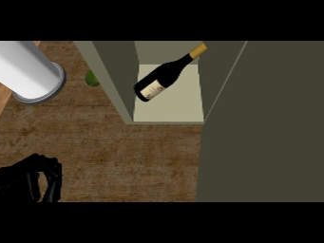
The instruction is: Pick up the wine, place it into the cabinet and close the cabinet
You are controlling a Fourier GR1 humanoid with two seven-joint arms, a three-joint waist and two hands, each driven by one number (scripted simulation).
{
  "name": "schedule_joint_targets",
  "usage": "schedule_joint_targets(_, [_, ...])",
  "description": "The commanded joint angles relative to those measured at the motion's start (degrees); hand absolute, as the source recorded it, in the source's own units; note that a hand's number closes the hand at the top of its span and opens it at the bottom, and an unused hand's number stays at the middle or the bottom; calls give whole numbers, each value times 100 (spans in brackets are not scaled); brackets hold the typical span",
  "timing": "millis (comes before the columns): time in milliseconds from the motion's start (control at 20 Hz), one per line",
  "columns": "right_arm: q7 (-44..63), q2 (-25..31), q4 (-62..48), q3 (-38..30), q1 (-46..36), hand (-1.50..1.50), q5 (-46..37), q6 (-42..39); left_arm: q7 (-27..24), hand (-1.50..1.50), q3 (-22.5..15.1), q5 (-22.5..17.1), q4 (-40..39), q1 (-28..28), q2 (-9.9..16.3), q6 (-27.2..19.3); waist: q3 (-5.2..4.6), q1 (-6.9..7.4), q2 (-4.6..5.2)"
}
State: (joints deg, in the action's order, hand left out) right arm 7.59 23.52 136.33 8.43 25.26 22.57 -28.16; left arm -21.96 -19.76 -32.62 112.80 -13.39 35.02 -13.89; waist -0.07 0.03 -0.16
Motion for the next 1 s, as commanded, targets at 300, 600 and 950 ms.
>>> schedule_joint_targets(300, [810,-142,869,1135,-462,150,438,129,-98,150,720,-338,48,-511,291,746,-1,45,4])
schedule_joint_targets(600, [1485,-783,447,1782,-1977,150,285,810,-311,150,714,-243,-8,-717,215,1167,-4,134,14])
schedule_joint_targets(950, [2686,-1794,-153,2351,-3722,150,69,1750,-277,150,873,-159,-58,-713,93,1288,-11,172,12])
